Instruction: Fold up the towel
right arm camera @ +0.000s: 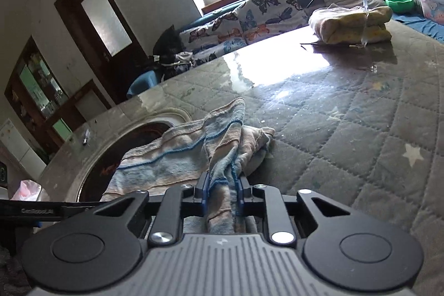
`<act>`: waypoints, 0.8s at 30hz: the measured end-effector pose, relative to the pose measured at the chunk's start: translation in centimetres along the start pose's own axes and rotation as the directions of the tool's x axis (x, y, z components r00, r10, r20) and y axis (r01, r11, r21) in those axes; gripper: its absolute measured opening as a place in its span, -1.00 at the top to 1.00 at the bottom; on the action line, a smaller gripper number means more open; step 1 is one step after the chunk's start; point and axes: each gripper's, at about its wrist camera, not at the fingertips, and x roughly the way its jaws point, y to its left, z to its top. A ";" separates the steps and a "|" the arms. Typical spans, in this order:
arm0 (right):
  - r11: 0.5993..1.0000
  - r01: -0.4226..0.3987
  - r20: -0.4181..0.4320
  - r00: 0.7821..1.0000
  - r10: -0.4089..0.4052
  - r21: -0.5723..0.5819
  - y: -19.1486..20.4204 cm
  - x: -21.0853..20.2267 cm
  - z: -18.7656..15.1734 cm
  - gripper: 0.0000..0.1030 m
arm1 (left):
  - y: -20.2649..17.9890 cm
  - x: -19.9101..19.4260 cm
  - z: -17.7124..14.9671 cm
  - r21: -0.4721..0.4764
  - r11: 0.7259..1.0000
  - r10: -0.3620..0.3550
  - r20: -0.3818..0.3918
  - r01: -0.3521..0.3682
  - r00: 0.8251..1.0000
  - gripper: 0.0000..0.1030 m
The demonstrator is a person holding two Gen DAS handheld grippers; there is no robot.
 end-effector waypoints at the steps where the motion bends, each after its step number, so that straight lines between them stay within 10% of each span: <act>1: 1.000 -0.002 0.009 1.000 0.001 0.001 0.1 -0.4 0.0 0.68 | -0.1 -0.1 0.1 0.006 1.000 -0.003 0.004 0.003 1.000 0.72; 24: 0.991 0.120 0.203 0.973 -0.106 -0.054 -1.3 -6.8 6.0 0.71 | -8.9 2.3 5.7 0.158 0.986 -0.067 0.044 0.059 0.997 0.79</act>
